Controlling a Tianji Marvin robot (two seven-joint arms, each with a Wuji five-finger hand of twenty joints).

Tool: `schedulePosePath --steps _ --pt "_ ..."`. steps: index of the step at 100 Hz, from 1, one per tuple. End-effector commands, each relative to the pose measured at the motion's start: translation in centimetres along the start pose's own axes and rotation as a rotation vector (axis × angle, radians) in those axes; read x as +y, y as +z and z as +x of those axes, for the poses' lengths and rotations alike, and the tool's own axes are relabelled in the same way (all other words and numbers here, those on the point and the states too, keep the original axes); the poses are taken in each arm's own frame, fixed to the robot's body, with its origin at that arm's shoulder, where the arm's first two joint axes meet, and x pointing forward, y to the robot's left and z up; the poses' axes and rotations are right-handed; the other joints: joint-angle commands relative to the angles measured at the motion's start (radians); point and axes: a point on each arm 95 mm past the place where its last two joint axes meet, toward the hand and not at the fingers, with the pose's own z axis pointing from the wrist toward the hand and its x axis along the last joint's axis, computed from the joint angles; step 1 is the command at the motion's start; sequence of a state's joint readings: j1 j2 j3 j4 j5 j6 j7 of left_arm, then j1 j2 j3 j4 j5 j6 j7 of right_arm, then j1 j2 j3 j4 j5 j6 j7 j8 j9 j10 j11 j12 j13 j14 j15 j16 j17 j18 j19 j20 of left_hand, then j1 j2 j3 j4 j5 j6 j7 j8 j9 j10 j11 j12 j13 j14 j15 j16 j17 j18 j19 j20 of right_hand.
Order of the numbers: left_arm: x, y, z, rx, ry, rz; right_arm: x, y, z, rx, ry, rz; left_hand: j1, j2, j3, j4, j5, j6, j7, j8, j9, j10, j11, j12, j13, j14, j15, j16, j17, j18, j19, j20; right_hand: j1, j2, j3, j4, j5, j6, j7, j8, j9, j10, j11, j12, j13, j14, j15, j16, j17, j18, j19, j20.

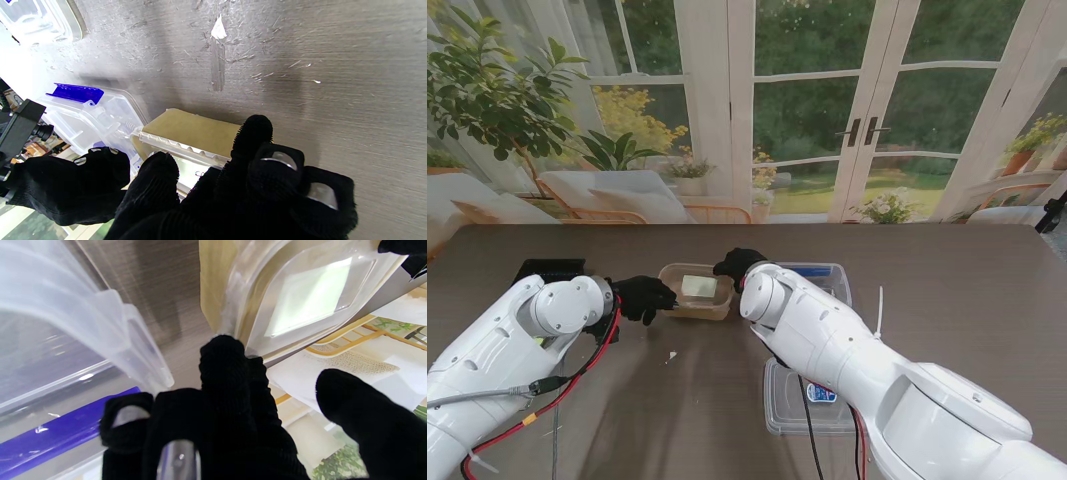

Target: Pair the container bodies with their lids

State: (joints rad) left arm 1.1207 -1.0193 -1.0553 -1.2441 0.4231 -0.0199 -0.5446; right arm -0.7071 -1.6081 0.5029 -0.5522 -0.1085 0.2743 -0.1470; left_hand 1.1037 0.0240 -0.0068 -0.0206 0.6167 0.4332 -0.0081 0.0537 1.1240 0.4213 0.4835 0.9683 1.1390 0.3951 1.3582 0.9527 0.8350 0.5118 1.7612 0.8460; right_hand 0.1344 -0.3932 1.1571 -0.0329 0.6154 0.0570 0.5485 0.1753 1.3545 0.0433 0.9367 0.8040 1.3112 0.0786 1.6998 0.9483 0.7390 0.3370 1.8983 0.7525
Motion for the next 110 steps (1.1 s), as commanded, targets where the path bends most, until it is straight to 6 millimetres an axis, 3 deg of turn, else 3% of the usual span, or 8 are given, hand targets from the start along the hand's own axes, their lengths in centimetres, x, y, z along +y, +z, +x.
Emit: schedulePosePath --steps 1,42,76,83,91,100,110 --pt "1.1 -0.1 -0.6 -0.016 -0.002 -0.046 -0.9 -0.2 -0.7 -0.014 0.000 0.029 -0.005 0.054 -0.003 0.016 0.066 0.017 0.119 0.063 -0.004 0.051 0.021 0.017 -0.012 0.046 -0.014 0.005 -0.012 -0.015 0.026 0.018 -0.014 0.010 -0.022 -0.009 0.014 0.077 0.014 0.008 0.060 0.081 -0.005 -0.015 -0.002 -0.017 0.017 -0.005 0.434 0.027 0.075 -0.019" --pt "-1.9 -0.9 0.5 0.050 0.065 0.038 0.4 -1.3 0.8 0.049 0.010 -0.026 -0.007 0.052 -0.003 0.016 0.067 0.014 0.120 0.063 -0.004 0.047 0.020 0.016 -0.017 0.047 -0.024 0.004 -0.021 -0.011 0.015 0.023 -0.011 0.004 -0.015 -0.011 0.006 0.069 0.015 0.008 0.056 0.083 -0.008 -0.016 -0.002 -0.012 0.015 -0.006 0.432 0.033 0.070 -0.020" --pt "-2.3 -1.1 1.2 0.085 0.083 0.068 0.8 -3.2 0.7 0.101 0.006 -0.028 -0.009 0.051 -0.002 0.016 0.066 0.011 0.119 0.063 -0.016 0.050 -0.024 -0.022 -0.048 0.073 -0.086 -0.007 -0.065 0.006 -0.032 0.031 -0.009 0.004 -0.015 -0.012 0.007 0.061 0.014 0.008 0.045 0.090 -0.010 -0.016 -0.003 0.012 0.001 -0.013 0.428 0.066 0.044 -0.027" --pt "-2.2 -1.3 1.6 0.097 0.090 0.073 0.8 -4.0 0.5 0.113 0.011 -0.029 -0.009 0.051 -0.002 0.017 0.066 0.006 0.119 0.064 -0.031 0.050 -0.073 -0.081 -0.098 0.103 -0.184 -0.027 -0.140 0.025 -0.112 0.039 -0.006 0.001 -0.013 -0.013 0.010 0.058 0.010 0.006 0.036 0.098 -0.013 -0.015 -0.003 0.023 -0.010 -0.019 0.424 0.093 0.022 -0.032" --pt "-1.8 -1.4 2.1 0.116 0.098 0.091 1.0 -5.0 0.1 0.127 0.020 -0.035 -0.007 0.047 -0.002 0.017 0.061 -0.005 0.116 0.065 -0.066 0.052 -0.139 -0.161 -0.216 0.146 -0.367 -0.065 -0.304 0.041 -0.271 0.038 -0.004 -0.002 -0.009 -0.014 0.015 0.057 0.005 0.004 0.021 0.107 -0.027 -0.022 -0.004 0.042 -0.027 -0.027 0.419 0.131 -0.010 -0.039" --pt "-1.3 -1.6 2.7 0.138 0.103 0.109 1.3 -6.2 -0.5 0.140 0.027 -0.050 -0.008 0.044 -0.001 0.018 0.059 -0.023 0.113 0.068 -0.105 0.045 -0.207 -0.250 -0.316 0.154 -0.548 -0.131 -0.448 0.026 -0.401 0.002 -0.002 -0.003 -0.007 -0.015 0.018 0.054 0.000 0.002 0.014 0.114 -0.042 -0.033 -0.005 0.059 -0.050 -0.038 0.413 0.160 -0.040 -0.046" --pt "-0.6 -1.9 3.1 0.151 0.118 0.123 1.6 -7.7 -1.2 0.147 0.035 -0.064 -0.010 0.039 0.000 0.019 0.068 -0.032 0.118 0.075 -0.133 0.037 -0.238 -0.300 -0.364 0.146 -0.649 -0.184 -0.503 0.018 -0.465 -0.035 0.000 -0.004 -0.006 -0.016 0.019 0.056 -0.006 -0.001 0.007 0.121 -0.052 -0.041 -0.005 0.071 -0.069 -0.046 0.409 0.184 -0.064 -0.053"
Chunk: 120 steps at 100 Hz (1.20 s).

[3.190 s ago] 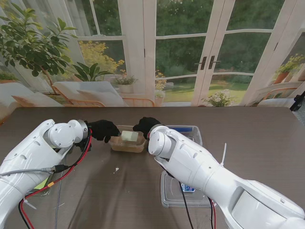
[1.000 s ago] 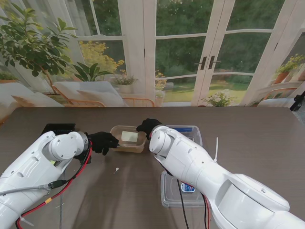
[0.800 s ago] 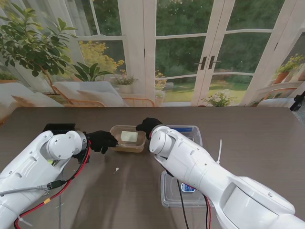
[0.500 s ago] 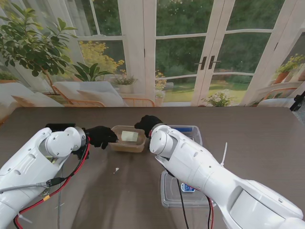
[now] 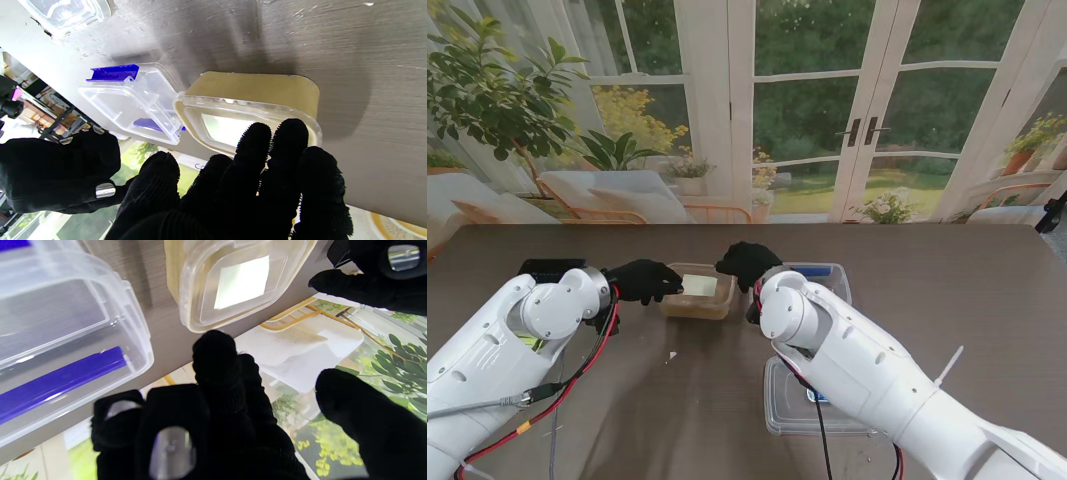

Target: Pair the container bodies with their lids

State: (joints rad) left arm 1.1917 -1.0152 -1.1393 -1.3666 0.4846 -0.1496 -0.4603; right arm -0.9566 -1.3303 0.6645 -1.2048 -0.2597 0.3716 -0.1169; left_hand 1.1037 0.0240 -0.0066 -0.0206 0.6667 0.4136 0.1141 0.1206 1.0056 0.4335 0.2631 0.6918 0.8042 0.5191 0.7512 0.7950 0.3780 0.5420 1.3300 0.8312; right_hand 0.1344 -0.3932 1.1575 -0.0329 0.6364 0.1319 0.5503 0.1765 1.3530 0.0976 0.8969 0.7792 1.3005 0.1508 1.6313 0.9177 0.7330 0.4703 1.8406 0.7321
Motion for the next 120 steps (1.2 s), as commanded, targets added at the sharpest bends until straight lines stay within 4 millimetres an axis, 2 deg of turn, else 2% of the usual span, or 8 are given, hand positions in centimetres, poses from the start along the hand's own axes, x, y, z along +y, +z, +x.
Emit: schedulePosePath --steps 1,25,46,70,86,90,105,120 --pt "0.9 0.1 0.7 0.017 0.005 -0.022 -0.6 -0.8 -1.3 -0.018 -0.003 0.024 -0.010 0.039 0.000 0.019 0.018 -0.013 -0.004 0.009 -0.017 0.024 -0.019 -0.026 -0.034 0.021 -0.048 -0.029 -0.051 -0.014 -0.038 -0.022 -0.001 -0.004 -0.006 -0.016 -0.002 -0.019 -0.008 -0.003 0.007 0.067 -0.013 -0.017 0.005 0.000 -0.002 -0.017 0.414 0.052 -0.008 -0.033" --pt "2.5 0.1 1.5 0.060 0.052 0.019 0.1 -4.0 -2.4 -0.015 0.005 -0.006 0.007 0.004 0.006 0.027 0.037 -0.042 0.004 0.025 -0.078 -0.004 -0.060 -0.089 -0.145 -0.020 -0.185 -0.094 -0.159 -0.065 -0.136 -0.051 0.001 -0.005 -0.005 -0.016 0.005 -0.017 -0.016 -0.007 -0.004 0.076 -0.037 -0.038 0.004 0.032 -0.048 -0.041 0.402 0.101 -0.065 -0.051" --pt "4.2 0.7 1.7 0.094 0.154 0.081 0.6 -6.5 -3.5 -0.010 0.006 -0.040 -0.008 -0.089 0.040 0.050 0.063 -0.076 0.019 0.052 -0.150 -0.060 -0.084 -0.158 -0.269 -0.100 -0.311 -0.157 -0.277 -0.181 -0.304 -0.093 0.002 -0.006 -0.004 -0.017 0.011 -0.016 -0.021 -0.009 -0.004 0.080 -0.042 -0.045 0.004 0.045 -0.061 -0.048 0.400 0.118 -0.080 -0.056" --pt "5.4 1.7 1.7 0.099 0.273 0.101 1.2 -8.2 -4.6 -0.006 0.016 -0.080 -0.053 -0.198 0.112 0.032 0.030 -0.093 0.009 0.064 -0.252 -0.090 -0.109 -0.210 -0.360 -0.155 -0.412 -0.226 -0.342 -0.254 -0.507 -0.184 0.004 -0.008 -0.002 -0.018 0.017 -0.014 -0.025 -0.012 -0.001 0.083 -0.044 -0.049 0.003 0.049 -0.063 -0.051 0.398 0.125 -0.086 -0.058" --pt "5.9 1.9 1.7 0.078 0.341 0.099 1.7 -9.3 -5.3 -0.004 0.021 -0.101 -0.095 -0.245 0.178 0.015 -0.046 -0.086 -0.021 0.059 -0.358 -0.092 -0.145 -0.260 -0.445 -0.188 -0.502 -0.289 -0.391 -0.291 -0.669 -0.255 0.004 -0.009 -0.002 -0.018 0.019 -0.011 -0.028 -0.013 0.000 0.085 -0.044 -0.051 0.003 0.050 -0.063 -0.051 0.398 0.131 -0.088 -0.058" --pt "6.0 2.0 1.6 0.072 0.359 0.100 1.8 -9.5 -5.4 -0.001 0.020 -0.106 -0.105 -0.253 0.191 0.013 -0.069 -0.082 -0.030 0.055 -0.384 -0.104 -0.152 -0.273 -0.461 -0.201 -0.523 -0.305 -0.394 -0.301 -0.704 -0.267 0.005 -0.008 -0.002 -0.018 0.020 -0.012 -0.028 -0.013 0.000 0.085 -0.044 -0.051 0.003 0.052 -0.063 -0.051 0.398 0.132 -0.088 -0.058" --pt "6.6 2.4 1.2 0.043 0.402 0.084 1.9 -10.0 -5.9 0.004 0.019 -0.125 -0.124 -0.264 0.211 0.011 -0.195 -0.043 -0.082 0.029 -0.495 -0.103 -0.181 -0.308 -0.530 -0.228 -0.574 -0.335 -0.422 -0.330 -0.783 -0.284 0.006 -0.008 -0.003 -0.018 0.020 -0.009 -0.031 -0.014 0.000 0.087 -0.045 -0.051 0.003 0.055 -0.063 -0.051 0.397 0.135 -0.089 -0.057" --pt "7.0 2.9 0.9 0.016 0.438 0.077 1.9 -10.4 -6.5 0.001 0.014 -0.135 -0.138 -0.266 0.225 0.010 -0.277 -0.014 -0.104 0.011 -0.571 -0.102 -0.193 -0.325 -0.579 -0.244 -0.605 -0.345 -0.440 -0.352 -0.859 -0.289 0.004 -0.007 -0.003 -0.018 0.022 -0.008 -0.032 -0.015 0.001 0.086 -0.044 -0.051 0.003 0.054 -0.062 -0.051 0.397 0.135 -0.089 -0.056"
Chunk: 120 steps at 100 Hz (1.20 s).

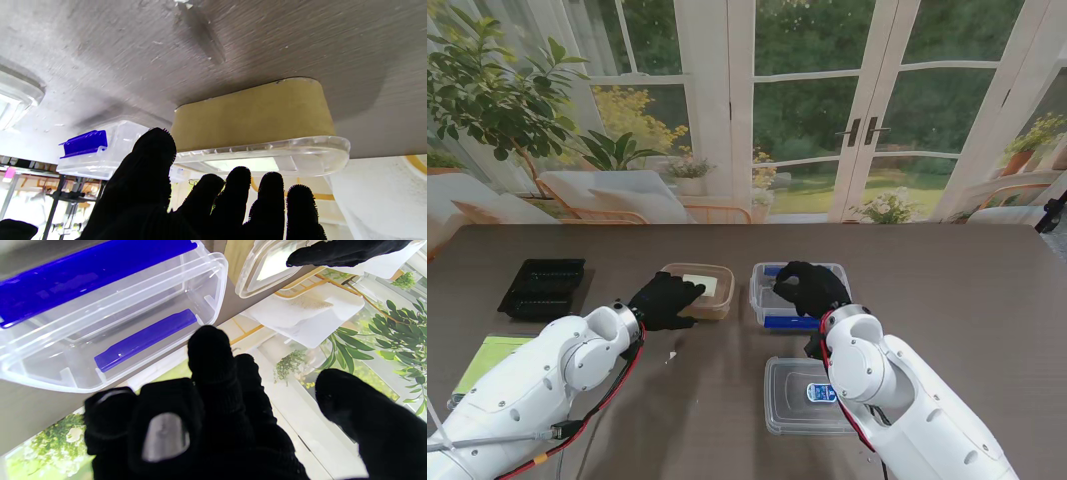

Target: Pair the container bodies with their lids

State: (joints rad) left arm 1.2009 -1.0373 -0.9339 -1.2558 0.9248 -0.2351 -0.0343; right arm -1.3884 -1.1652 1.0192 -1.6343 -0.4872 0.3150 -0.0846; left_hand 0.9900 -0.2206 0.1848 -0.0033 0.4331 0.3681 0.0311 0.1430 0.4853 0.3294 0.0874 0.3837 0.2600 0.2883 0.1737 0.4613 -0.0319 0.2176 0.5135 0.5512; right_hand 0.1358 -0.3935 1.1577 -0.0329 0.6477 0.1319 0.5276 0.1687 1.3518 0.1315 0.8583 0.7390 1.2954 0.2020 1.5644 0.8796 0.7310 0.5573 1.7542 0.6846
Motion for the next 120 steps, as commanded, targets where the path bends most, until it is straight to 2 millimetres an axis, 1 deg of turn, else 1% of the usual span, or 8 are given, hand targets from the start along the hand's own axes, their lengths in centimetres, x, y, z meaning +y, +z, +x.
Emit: schedulePosePath --steps 1,20,29,50,90,98,106,120 --pt "0.3 0.2 -0.1 -0.011 0.003 -0.032 -0.4 -0.5 -0.2 0.001 -0.002 0.014 -0.024 -0.021 0.034 -0.007 -0.049 0.035 -0.022 -0.012 -0.056 0.004 -0.019 -0.017 -0.039 -0.012 -0.030 -0.012 -0.032 -0.029 -0.045 -0.009 0.002 -0.007 -0.004 -0.018 0.011 -0.008 -0.009 -0.007 0.002 0.053 -0.006 -0.011 0.008 0.003 0.004 -0.013 0.399 0.048 -0.003 -0.009" --pt "0.9 0.8 -0.4 -0.028 0.078 -0.056 0.3 -1.4 -0.7 0.000 -0.007 0.003 -0.036 -0.005 0.043 -0.006 -0.161 0.073 -0.044 -0.038 -0.129 0.021 -0.025 -0.022 -0.084 -0.005 -0.045 -0.001 -0.032 -0.027 -0.150 0.016 0.002 -0.008 -0.004 -0.018 0.012 -0.007 -0.011 -0.008 0.005 0.054 -0.006 -0.012 0.008 0.005 0.004 -0.012 0.399 0.050 -0.003 -0.008" --pt "1.1 1.1 -0.6 -0.036 0.101 -0.055 0.6 -1.5 -0.8 -0.001 -0.008 -0.002 -0.035 0.020 0.024 0.000 -0.217 0.083 -0.042 -0.051 -0.157 0.031 -0.023 -0.012 -0.111 -0.002 -0.054 0.012 -0.026 -0.020 -0.227 0.073 0.004 -0.008 -0.004 -0.018 0.013 -0.004 -0.012 -0.009 0.006 0.054 -0.006 -0.011 0.008 0.005 0.004 -0.013 0.399 0.052 -0.004 -0.007" --pt "1.4 1.7 -1.1 -0.033 0.150 -0.033 0.8 -1.6 -1.2 -0.006 -0.005 -0.005 -0.013 0.039 0.017 0.011 -0.216 0.097 0.001 0.043 -0.151 0.042 -0.005 0.027 -0.095 0.014 -0.025 0.050 0.024 -0.002 -0.282 0.163 0.003 -0.008 -0.004 -0.018 0.013 -0.005 -0.012 -0.009 0.008 0.054 -0.005 -0.011 0.008 0.008 0.004 -0.013 0.400 0.051 -0.003 -0.006" --pt "1.6 3.3 -1.8 -0.038 0.228 0.016 0.6 -1.4 -1.9 -0.022 0.011 0.001 0.015 0.020 0.118 0.001 -0.168 0.035 0.230 0.352 -0.083 0.033 0.170 0.414 -0.071 0.050 0.334 0.329 0.060 0.004 -0.100 0.415 0.004 -0.007 -0.005 -0.018 0.016 0.004 -0.012 -0.009 0.012 0.058 -0.007 -0.011 0.007 0.015 0.004 -0.012 0.399 0.058 -0.005 -0.003" --pt "1.6 3.6 -2.0 -0.038 0.238 0.021 0.6 -1.3 -2.0 -0.025 0.016 0.001 0.017 0.017 0.129 0.000 -0.194 0.034 0.294 0.377 -0.089 0.031 0.209 0.462 -0.076 0.052 0.387 0.346 0.010 -0.006 0.044 0.412 0.003 -0.007 -0.006 -0.018 0.017 0.004 -0.012 -0.009 0.013 0.059 -0.007 -0.011 0.007 0.016 0.004 -0.012 0.399 0.058 -0.005 -0.003" --pt "1.6 4.0 -2.0 -0.036 0.246 0.032 0.6 -1.2 -2.1 -0.028 0.019 0.000 0.015 0.017 0.138 -0.001 -0.217 0.032 0.338 0.368 -0.093 0.030 0.243 0.486 -0.075 0.053 0.418 0.352 -0.041 -0.014 0.221 0.301 0.004 -0.006 -0.006 -0.018 0.017 0.004 -0.012 -0.009 0.013 0.061 -0.007 -0.011 0.007 0.015 0.003 -0.012 0.399 0.060 -0.006 -0.003" --pt "1.6 4.3 -2.2 -0.035 0.276 0.017 0.6 -1.0 -2.4 -0.033 0.023 0.001 0.013 0.026 0.129 -0.001 -0.236 0.034 0.347 0.366 -0.109 0.031 0.262 0.491 -0.084 0.051 0.426 0.354 -0.044 -0.015 0.248 0.257 0.003 -0.006 -0.006 -0.019 0.020 0.009 -0.011 -0.009 0.014 0.062 -0.007 -0.011 0.007 0.018 0.003 -0.012 0.398 0.064 -0.007 -0.002"
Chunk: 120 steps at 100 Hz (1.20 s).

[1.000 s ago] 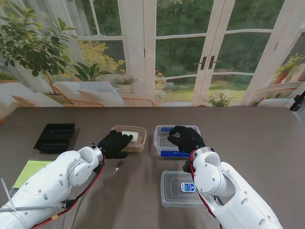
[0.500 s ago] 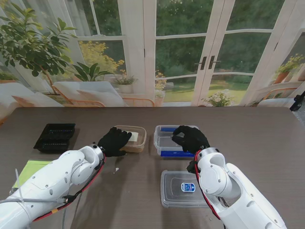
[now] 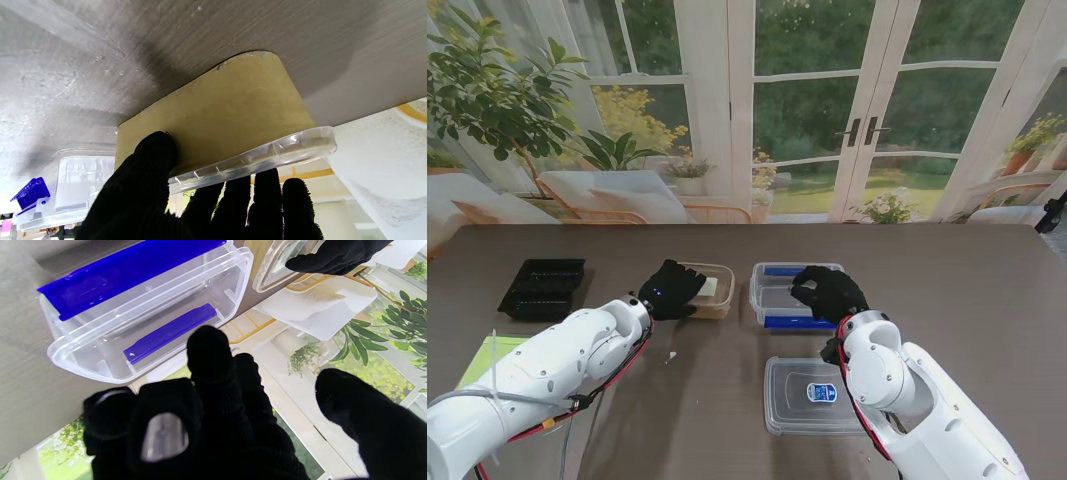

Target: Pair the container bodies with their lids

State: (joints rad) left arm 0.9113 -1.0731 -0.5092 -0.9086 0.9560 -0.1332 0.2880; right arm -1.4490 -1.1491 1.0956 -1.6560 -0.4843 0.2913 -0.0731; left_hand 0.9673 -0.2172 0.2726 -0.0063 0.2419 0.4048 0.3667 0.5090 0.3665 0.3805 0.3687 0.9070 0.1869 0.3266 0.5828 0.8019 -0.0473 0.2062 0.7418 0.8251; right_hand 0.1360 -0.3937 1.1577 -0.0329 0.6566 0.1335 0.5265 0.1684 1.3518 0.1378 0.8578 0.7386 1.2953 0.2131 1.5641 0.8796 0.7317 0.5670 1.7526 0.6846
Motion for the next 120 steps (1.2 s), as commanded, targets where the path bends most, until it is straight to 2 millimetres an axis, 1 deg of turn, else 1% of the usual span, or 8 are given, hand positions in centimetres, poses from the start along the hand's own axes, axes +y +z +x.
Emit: schedulePosePath --steps 1,12,17,36,39,47,74,120 --pt "0.1 0.3 -0.3 -0.012 0.011 -0.032 -0.3 0.1 -0.1 -0.001 0.005 0.015 0.036 0.023 0.041 0.002 -0.045 -0.002 0.012 -0.001 0.009 -0.020 -0.019 -0.032 -0.011 0.014 0.017 0.014 -0.029 -0.004 0.020 -0.018 0.003 -0.006 -0.006 -0.019 0.011 0.007 -0.010 -0.009 0.014 0.055 -0.006 -0.010 0.007 0.007 0.004 -0.012 0.398 0.054 -0.006 -0.002" --pt "0.1 0.5 -0.4 -0.018 0.032 -0.042 -0.3 0.2 -0.3 -0.003 0.007 0.015 0.032 0.036 0.030 0.001 -0.064 -0.003 -0.002 -0.008 -0.006 -0.021 -0.018 -0.034 -0.025 0.011 0.013 0.013 -0.033 -0.005 0.019 -0.030 0.003 -0.006 -0.007 -0.019 0.014 0.010 -0.009 -0.009 0.015 0.056 -0.006 -0.010 0.007 0.007 0.004 -0.011 0.398 0.054 -0.006 -0.002" --pt "0.0 0.4 -0.5 -0.023 0.047 -0.056 -0.4 0.2 -0.3 -0.005 0.010 0.015 0.036 0.050 0.006 0.003 -0.072 -0.001 -0.016 -0.018 -0.017 -0.020 -0.018 -0.037 -0.032 0.011 0.009 0.010 -0.033 -0.006 0.009 -0.052 0.004 -0.006 -0.007 -0.019 0.015 0.011 -0.009 -0.009 0.014 0.057 -0.006 -0.010 0.007 0.008 0.004 -0.011 0.398 0.055 -0.005 -0.002" --pt "0.0 0.5 -0.9 -0.043 0.068 -0.053 -0.4 0.3 -0.4 -0.005 0.013 0.016 0.038 0.072 -0.023 0.005 -0.089 -0.002 -0.045 -0.031 -0.027 -0.017 -0.020 -0.038 -0.041 0.013 0.006 0.011 -0.034 -0.005 0.000 -0.062 0.002 -0.005 -0.008 -0.019 0.018 0.012 -0.008 -0.008 0.016 0.057 -0.006 -0.010 0.007 0.008 0.005 -0.011 0.398 0.057 -0.005 0.000" --pt "0.0 0.6 -0.9 -0.045 0.073 -0.053 -0.4 0.3 -0.3 -0.005 0.013 0.018 0.049 0.081 -0.052 0.010 -0.084 -0.001 -0.065 -0.037 -0.029 -0.016 -0.023 -0.040 -0.042 0.013 0.003 0.010 -0.034 -0.005 -0.002 -0.066 0.002 -0.005 -0.009 -0.019 0.018 0.012 -0.008 -0.008 0.016 0.057 -0.006 -0.011 0.007 0.009 0.005 -0.011 0.398 0.057 -0.005 0.000" --pt "0.0 0.7 -1.1 -0.053 0.073 -0.060 -0.4 0.3 -0.3 -0.004 0.014 0.020 0.052 0.093 -0.075 0.015 -0.090 0.002 -0.082 -0.041 -0.041 -0.016 -0.031 -0.043 -0.054 0.012 -0.007 0.006 -0.036 -0.005 -0.023 -0.075 0.002 -0.005 -0.009 -0.020 0.020 0.012 -0.007 -0.008 0.018 0.058 -0.006 -0.011 0.007 0.009 0.005 -0.010 0.398 0.057 -0.005 0.000" --pt "0.0 1.7 -1.4 -0.069 0.039 -0.075 -0.6 0.5 -0.3 -0.007 0.016 0.029 0.063 0.130 -0.144 0.029 -0.104 0.010 -0.144 -0.045 -0.066 -0.013 -0.057 -0.053 -0.078 0.008 -0.032 -0.001 -0.040 -0.011 -0.083 -0.070 0.002 -0.005 -0.009 -0.020 0.024 0.015 -0.003 -0.007 0.018 0.058 -0.007 -0.010 0.007 0.007 0.005 -0.010 0.398 0.056 -0.005 0.001" --pt "0.0 3.1 -1.4 -0.106 -0.050 -0.059 -1.0 1.0 -0.1 -0.008 0.024 0.043 0.071 0.166 -0.183 0.033 -0.106 0.019 -0.179 -0.040 -0.073 -0.006 -0.073 -0.054 -0.087 0.013 -0.041 0.001 -0.044 -0.012 -0.108 -0.036 0.004 -0.006 -0.006 -0.020 0.034 0.022 0.002 -0.006 0.022 0.058 -0.008 -0.010 0.007 0.011 0.005 -0.010 0.398 0.059 -0.006 0.003"
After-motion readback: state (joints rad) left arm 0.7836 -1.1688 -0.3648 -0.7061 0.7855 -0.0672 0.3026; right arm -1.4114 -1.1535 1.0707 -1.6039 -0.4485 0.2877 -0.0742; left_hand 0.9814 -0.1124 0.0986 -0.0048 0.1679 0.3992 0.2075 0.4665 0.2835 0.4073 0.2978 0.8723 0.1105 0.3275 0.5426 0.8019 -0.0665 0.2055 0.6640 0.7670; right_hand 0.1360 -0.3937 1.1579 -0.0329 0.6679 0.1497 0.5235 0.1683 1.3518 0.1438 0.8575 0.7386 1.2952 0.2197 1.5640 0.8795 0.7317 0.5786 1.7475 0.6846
